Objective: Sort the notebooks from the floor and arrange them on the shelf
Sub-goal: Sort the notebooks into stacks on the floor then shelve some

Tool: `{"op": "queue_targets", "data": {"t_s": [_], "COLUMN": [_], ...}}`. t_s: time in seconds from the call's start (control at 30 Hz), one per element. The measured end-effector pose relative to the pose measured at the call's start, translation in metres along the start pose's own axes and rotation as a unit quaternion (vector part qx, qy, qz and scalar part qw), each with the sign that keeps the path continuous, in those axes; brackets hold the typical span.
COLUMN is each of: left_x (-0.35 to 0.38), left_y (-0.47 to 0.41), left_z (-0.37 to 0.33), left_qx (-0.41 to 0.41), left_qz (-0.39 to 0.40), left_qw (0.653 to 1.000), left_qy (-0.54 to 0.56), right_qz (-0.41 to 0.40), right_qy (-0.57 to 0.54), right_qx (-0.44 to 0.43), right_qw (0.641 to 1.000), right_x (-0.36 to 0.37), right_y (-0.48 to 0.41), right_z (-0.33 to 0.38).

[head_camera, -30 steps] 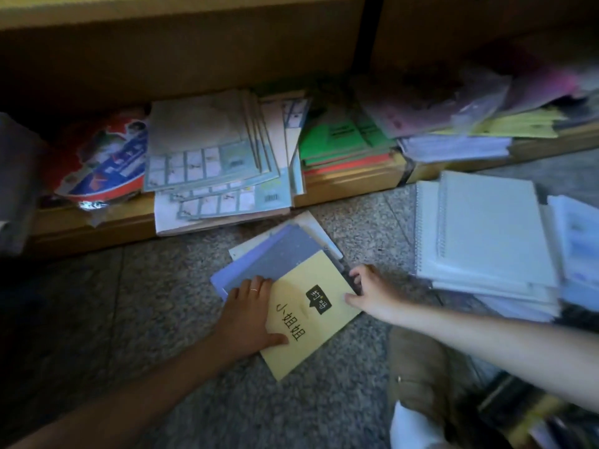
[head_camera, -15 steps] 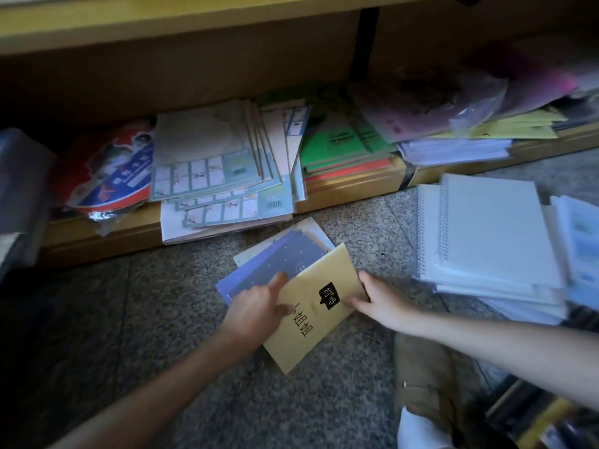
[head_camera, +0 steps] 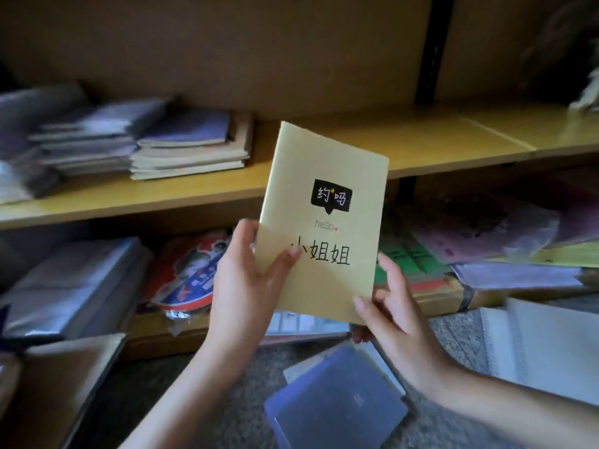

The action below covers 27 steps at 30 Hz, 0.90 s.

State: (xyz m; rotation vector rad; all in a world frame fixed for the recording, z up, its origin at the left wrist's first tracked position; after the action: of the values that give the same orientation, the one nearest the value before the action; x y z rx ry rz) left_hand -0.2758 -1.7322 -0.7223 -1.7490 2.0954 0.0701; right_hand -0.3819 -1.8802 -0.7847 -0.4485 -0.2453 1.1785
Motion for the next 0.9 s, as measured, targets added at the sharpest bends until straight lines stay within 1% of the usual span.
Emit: {"op": "queue_targets", "data": {"t_s": [0.1,0.17,0.27,0.3,0.37,0.43,0.53,0.6,0.67,0.73,0.8,0.83,0.9], "left_x": [-0.027,-0.046,-0.069,-0.075,-0.084,-0.093,-0.102,-0.105,-0.109,-0.107,-0.100,-0.095,-0.085], "left_y": [-0.021,-0.038,-0.070,-0.081,-0.100,-0.114,-0.129,-0.138,-0.144,-0.146,-0.144,-0.144,-0.142], "left_z": [-0.023,-0.034,-0.044,-0.043,-0.041,-0.034,-0.021,-0.012,-0.004,0.001,0.006,0.010,0.016], "left_qx": [0.029,0.046,0.042,0.033,0.008,-0.031,-0.035,-0.014,0.020,0.071,0.120,0.143,0.179], "left_qz": [-0.052,-0.074,-0.080,-0.076,-0.065,-0.061,-0.076,-0.114,-0.170,-0.210,-0.221,-0.213,-0.185], "left_qw": [0.998,0.995,0.982,0.981,0.989,0.995,0.994,0.986,0.969,0.945,0.924,0.922,0.930], "left_qy": [-0.019,-0.055,-0.166,-0.173,-0.130,-0.077,-0.074,-0.120,-0.180,-0.239,-0.289,-0.288,-0.262], "right_qz": [0.008,0.008,0.020,0.028,0.047,0.045,0.038,0.027,-0.008,-0.045,-0.050,-0.041,-0.011], "right_qy": [-0.009,-0.014,-0.013,-0.014,-0.021,-0.023,-0.007,0.012,0.040,0.087,0.142,0.156,0.125], "right_qx": [-0.039,-0.047,-0.021,-0.002,0.033,0.052,0.059,0.064,0.064,0.045,0.017,0.010,0.019], "right_qw": [0.999,0.999,0.999,1.000,0.998,0.997,0.997,0.998,0.997,0.994,0.988,0.987,0.992], "right_x": [0.017,0.029,0.048,0.055,0.067,0.078,0.094,0.104,0.107,0.106,0.105,0.106,0.110], "right_y": [-0.041,-0.072,-0.117,-0.129,-0.152,-0.171,-0.203,-0.223,-0.241,-0.255,-0.262,-0.264,-0.267], "right_z": [0.018,0.022,0.022,0.022,0.022,0.023,0.024,0.029,0.031,0.026,0.018,0.015,0.009]}}
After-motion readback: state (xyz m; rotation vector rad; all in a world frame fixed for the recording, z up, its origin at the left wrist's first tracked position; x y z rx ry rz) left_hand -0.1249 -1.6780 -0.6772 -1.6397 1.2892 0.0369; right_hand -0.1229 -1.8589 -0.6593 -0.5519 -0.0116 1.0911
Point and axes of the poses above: each hand's wrist, its own y-axis away from the middle knuckle, its own x-axis out of the palm, z = x × y, the point moved 5 cm from there along -y, towards the middle knuckle, and after that the axes turned 12 degrees about -x, right-handed, at the moved point
